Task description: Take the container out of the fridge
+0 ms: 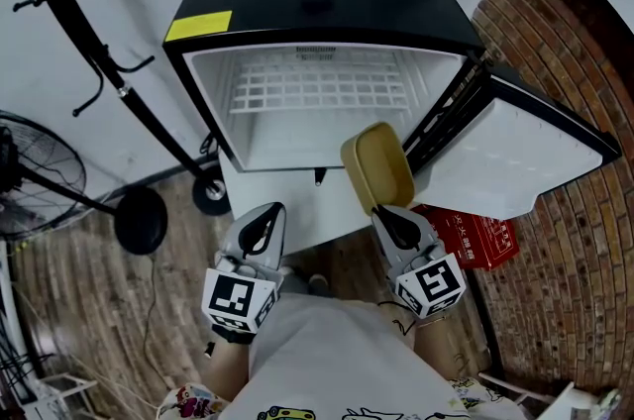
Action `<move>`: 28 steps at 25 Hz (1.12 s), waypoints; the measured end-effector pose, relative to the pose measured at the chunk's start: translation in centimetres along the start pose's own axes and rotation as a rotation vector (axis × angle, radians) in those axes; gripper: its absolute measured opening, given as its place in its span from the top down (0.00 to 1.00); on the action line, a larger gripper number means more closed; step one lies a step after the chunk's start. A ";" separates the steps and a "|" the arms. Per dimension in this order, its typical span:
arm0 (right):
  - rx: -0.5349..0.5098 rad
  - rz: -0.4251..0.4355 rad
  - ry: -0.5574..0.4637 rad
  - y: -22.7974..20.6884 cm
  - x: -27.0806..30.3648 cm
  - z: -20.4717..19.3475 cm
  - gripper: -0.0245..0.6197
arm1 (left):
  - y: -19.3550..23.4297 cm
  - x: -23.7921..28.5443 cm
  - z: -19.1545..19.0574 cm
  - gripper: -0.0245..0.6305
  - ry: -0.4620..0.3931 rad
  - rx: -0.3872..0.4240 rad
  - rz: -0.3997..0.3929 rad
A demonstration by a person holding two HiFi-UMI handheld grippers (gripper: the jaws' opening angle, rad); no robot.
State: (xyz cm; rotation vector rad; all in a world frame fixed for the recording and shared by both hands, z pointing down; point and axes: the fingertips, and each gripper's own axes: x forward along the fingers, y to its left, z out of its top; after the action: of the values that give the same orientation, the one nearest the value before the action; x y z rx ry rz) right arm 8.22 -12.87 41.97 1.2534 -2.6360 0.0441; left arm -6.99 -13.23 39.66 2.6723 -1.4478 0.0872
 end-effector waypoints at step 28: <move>0.013 0.004 0.008 0.7 -0.3 -0.3 0.94 | 0.2 -0.5 0.0 0.96 0.004 -0.008 0.005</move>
State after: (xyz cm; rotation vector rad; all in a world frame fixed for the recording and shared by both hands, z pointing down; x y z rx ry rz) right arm 7.94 -12.14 42.24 1.2495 -2.6351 0.0668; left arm -7.41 -12.87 39.62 2.6614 -1.4506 0.0870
